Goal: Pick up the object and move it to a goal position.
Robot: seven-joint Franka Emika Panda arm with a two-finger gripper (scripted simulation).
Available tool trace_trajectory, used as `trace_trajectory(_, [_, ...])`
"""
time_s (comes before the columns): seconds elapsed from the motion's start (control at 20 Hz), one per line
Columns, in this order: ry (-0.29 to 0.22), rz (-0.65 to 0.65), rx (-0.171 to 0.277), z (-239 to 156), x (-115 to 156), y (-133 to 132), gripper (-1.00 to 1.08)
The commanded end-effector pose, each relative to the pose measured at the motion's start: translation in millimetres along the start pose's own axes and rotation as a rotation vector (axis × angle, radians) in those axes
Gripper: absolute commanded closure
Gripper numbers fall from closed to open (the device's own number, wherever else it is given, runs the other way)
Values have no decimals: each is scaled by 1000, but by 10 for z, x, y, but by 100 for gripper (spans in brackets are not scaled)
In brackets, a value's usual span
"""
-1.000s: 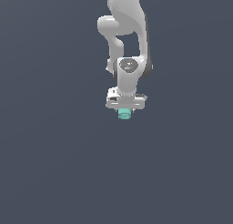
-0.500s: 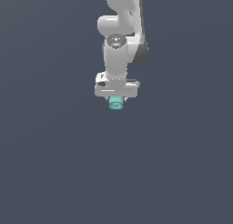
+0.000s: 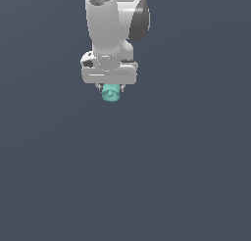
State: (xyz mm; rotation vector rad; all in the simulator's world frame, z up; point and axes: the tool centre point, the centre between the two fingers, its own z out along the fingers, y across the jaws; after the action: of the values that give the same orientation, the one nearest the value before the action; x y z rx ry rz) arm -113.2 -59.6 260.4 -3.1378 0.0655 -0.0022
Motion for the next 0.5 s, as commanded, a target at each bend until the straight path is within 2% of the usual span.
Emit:
trace_trajectory(0.0, [-1,0,0,-254,-21,144,108])
trace_trajectory(0.45, [-1,1,-1,-1147,-53,663,108])
